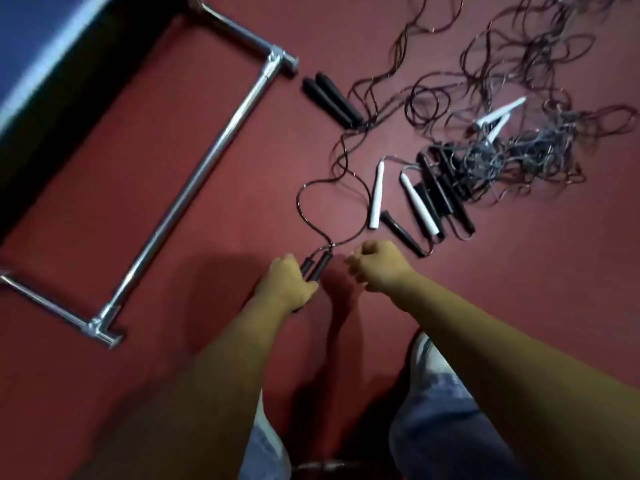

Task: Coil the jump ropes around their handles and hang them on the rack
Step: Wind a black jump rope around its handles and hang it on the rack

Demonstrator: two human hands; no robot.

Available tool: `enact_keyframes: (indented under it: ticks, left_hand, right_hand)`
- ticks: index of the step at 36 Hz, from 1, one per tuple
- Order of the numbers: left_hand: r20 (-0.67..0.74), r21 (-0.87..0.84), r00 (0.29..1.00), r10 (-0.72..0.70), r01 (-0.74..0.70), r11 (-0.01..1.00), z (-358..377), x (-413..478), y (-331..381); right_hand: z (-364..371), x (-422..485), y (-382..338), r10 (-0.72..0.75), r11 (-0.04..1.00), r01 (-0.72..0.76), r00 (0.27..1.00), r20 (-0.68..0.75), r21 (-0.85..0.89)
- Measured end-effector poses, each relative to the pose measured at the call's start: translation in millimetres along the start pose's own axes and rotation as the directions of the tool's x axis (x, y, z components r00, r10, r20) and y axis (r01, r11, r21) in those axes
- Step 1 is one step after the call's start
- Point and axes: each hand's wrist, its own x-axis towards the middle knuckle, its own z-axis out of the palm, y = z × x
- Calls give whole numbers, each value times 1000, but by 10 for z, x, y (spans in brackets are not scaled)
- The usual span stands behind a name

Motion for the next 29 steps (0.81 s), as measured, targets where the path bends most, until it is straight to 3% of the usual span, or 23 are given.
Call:
enact_keyframes:
  ticks: [3,7,9,13,16,20,26,27,29]
  left_hand:
    - [-67,134,998,-2,11,991,330,61,-2]
    - [-182,118,983,-4,26,993,507,107,59]
    - [-140,7,989,-36,37,999,494,143,78]
    - [105,-352,994,-42,77,933,338,148,159]
    - [219,-568,971,96,47,822,119,88,210]
    - [288,-722,922,259,31,691,-325,-184,448]
    - [359,-746,877,318,66,662,-1144,-638,664]
    - [362,-719,873,328,37,694,-1296,-739,685]
    - [312,-508,893,323,-130,851,-1535,-880,709]
  right_hand:
    - [136,96,174,39,998,-37,998,39,-45]
    - [226,76,249,76,997,-75,993,95,-14]
    - [238,38,223,110,992,-116,985,131,41]
    - [233,-34,90,165,964,-207,958,235,166]
    - [209,-115,-110,145,933,-230,944,295,278]
    - [129,-293,-454,57,936,-137,968,246,324]
    - [-193,-728,-944,-80,935,21,985,154,354]
    - [-263,-826,-996,-109,936,48,981,159,349]
    - [-399,-1015,-1089,-159,939,86,967,201,334]
